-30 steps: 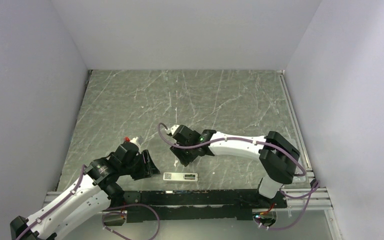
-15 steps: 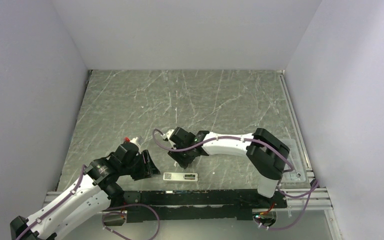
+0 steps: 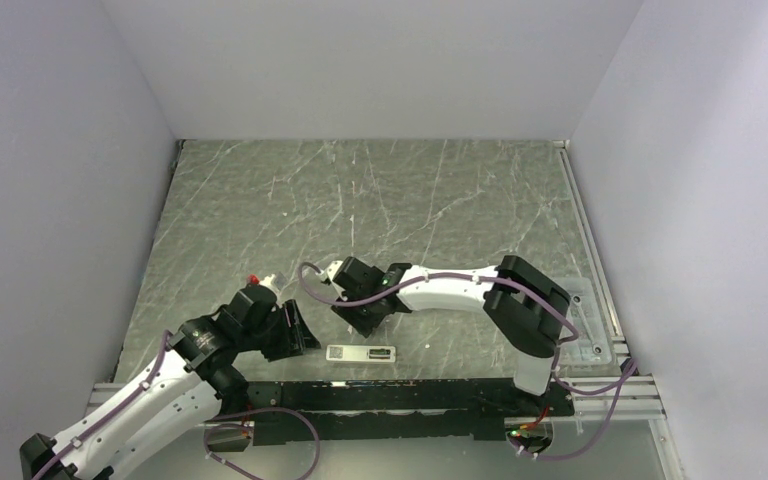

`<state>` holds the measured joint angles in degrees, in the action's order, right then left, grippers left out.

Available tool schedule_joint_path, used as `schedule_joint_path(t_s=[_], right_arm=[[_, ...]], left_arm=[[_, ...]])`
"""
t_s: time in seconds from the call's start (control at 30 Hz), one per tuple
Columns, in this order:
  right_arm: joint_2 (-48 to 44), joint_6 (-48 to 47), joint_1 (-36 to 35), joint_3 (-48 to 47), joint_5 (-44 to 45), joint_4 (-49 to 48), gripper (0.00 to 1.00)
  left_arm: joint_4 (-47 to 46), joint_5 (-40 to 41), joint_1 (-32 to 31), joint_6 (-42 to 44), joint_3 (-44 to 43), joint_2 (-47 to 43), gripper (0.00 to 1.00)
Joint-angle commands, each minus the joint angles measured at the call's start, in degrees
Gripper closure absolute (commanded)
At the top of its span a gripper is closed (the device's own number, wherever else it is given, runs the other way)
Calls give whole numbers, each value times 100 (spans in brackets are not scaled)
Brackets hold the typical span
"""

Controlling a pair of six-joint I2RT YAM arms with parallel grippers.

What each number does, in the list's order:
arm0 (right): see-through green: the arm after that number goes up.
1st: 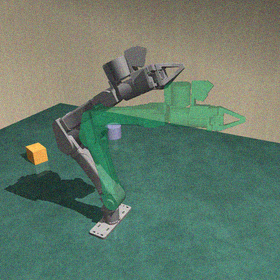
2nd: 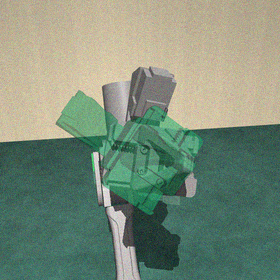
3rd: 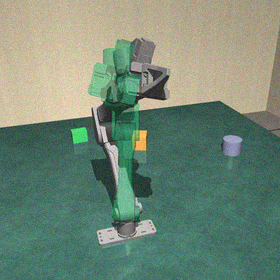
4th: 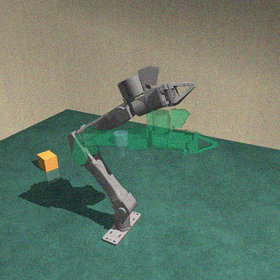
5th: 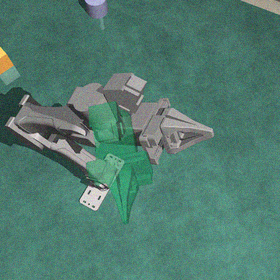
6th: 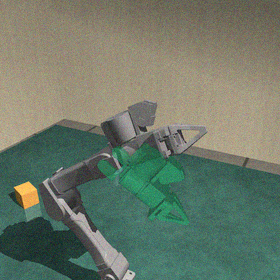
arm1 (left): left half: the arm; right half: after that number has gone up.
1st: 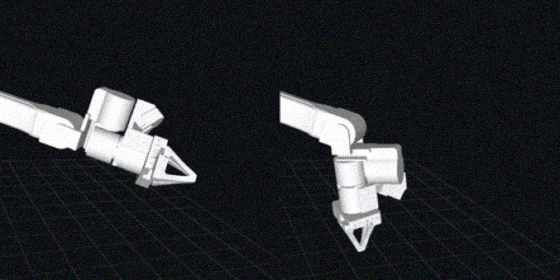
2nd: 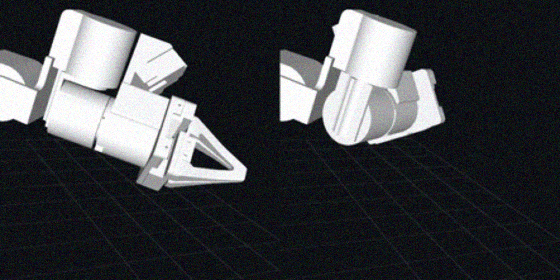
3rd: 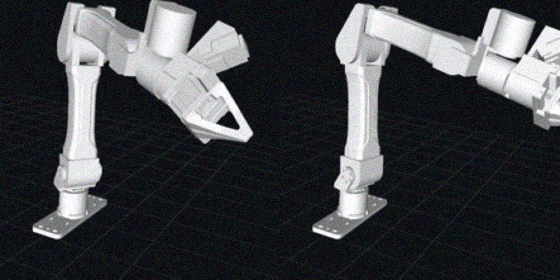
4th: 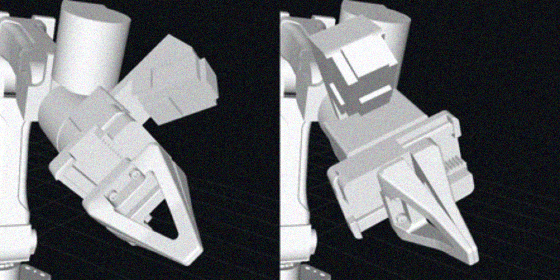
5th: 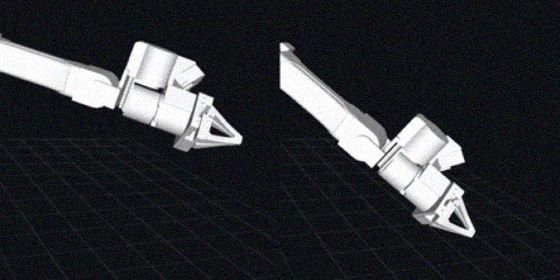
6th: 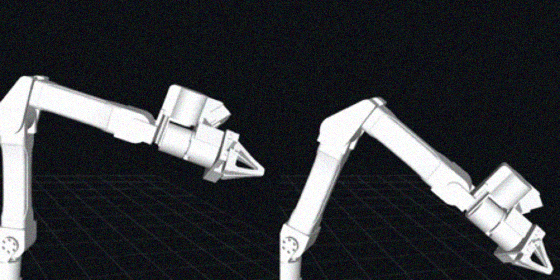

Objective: Load the batteries into the remote control

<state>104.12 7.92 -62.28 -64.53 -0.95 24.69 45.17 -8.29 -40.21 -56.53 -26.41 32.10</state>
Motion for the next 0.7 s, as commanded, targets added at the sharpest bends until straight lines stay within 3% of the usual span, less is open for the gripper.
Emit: schedule_joint_path(t_s=[0.0, 0.3, 0.67], right_arm=[[174, -13, -131, -135, 288, -38, 50], [306, 93, -273, -104, 701, 164, 64], [284, 254, -302, -24, 991, 203, 100]], left_arm=[[-17, -68, -21, -68, -180, -84, 46], [41, -78, -22, -95, -159, -171, 46], [24, -82, -22, -95, -154, -131, 46]])
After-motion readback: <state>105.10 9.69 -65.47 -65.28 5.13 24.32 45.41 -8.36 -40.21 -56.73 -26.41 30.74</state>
